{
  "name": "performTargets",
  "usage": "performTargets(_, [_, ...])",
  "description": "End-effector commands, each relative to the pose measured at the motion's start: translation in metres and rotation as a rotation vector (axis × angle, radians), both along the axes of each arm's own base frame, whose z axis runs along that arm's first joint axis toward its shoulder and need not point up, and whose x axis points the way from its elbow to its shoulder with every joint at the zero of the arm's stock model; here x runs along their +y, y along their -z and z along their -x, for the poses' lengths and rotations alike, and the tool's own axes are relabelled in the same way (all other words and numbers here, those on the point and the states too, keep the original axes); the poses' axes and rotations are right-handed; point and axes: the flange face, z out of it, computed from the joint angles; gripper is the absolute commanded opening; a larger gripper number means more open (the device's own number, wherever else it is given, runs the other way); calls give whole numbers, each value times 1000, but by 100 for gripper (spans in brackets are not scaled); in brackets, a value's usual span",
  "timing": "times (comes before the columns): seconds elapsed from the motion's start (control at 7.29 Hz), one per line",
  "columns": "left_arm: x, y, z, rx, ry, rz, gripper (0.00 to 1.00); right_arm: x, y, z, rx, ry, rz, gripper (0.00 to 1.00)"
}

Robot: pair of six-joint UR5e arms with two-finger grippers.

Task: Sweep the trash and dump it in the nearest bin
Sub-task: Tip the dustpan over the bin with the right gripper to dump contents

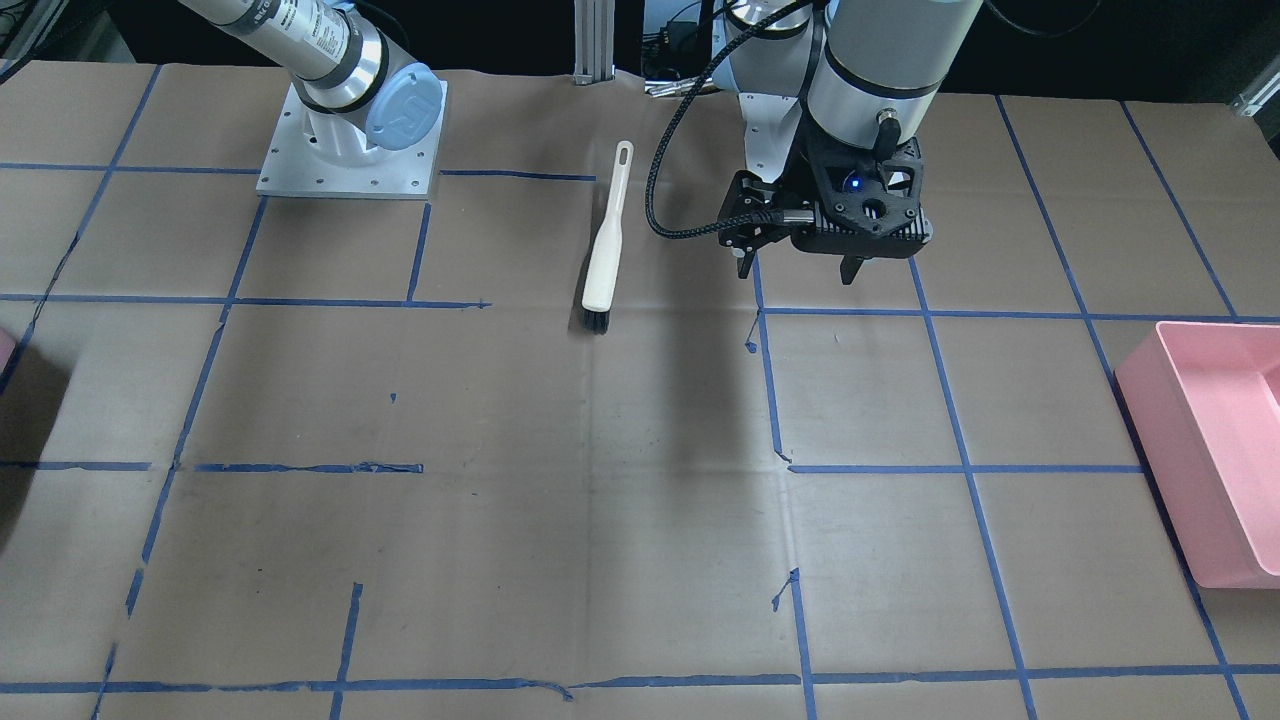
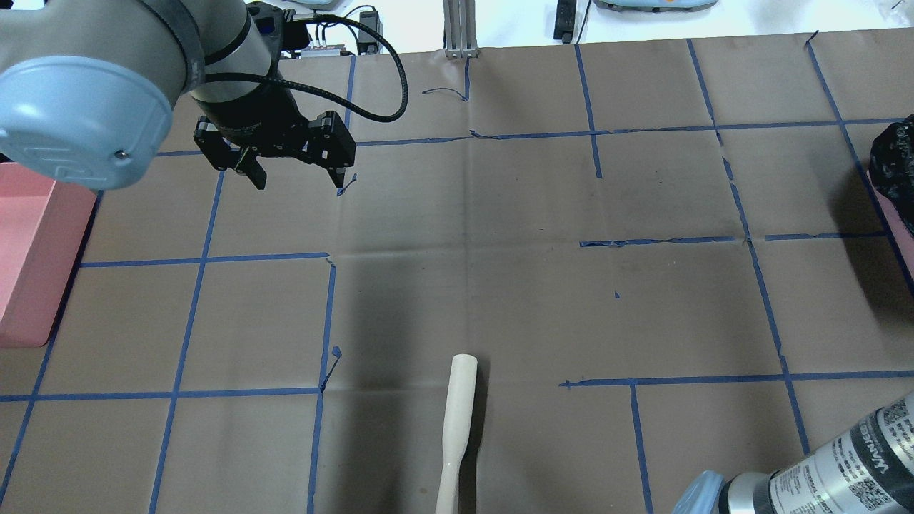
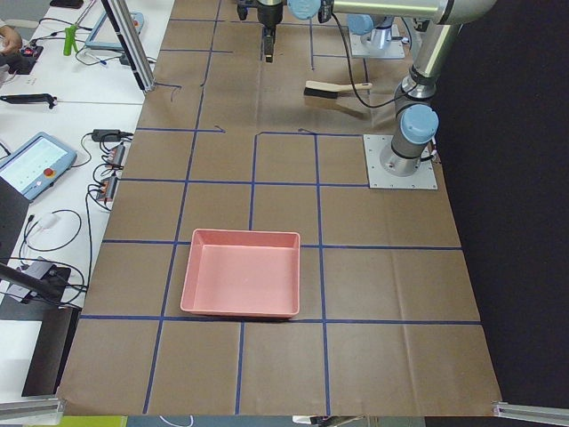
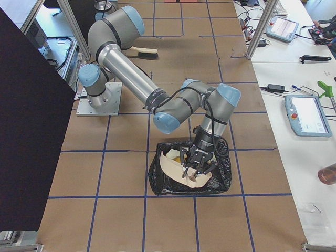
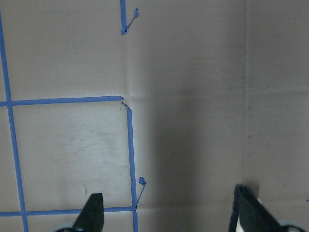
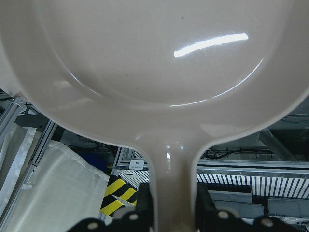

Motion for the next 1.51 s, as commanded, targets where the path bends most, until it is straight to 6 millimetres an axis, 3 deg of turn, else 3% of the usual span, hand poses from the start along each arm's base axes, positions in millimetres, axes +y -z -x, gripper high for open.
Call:
performTargets(0.0, [2, 2, 7, 54, 10, -12, 99, -6, -41, -2, 136, -70, 119, 4])
performTargets(0.69, [2, 3, 7, 54, 8, -13, 99, -4, -35, -8, 99, -89, 134, 4])
performTargets(1.37, [2, 3, 7, 56, 8, -14, 99, 46, -75, -86, -45, -202, 327, 4])
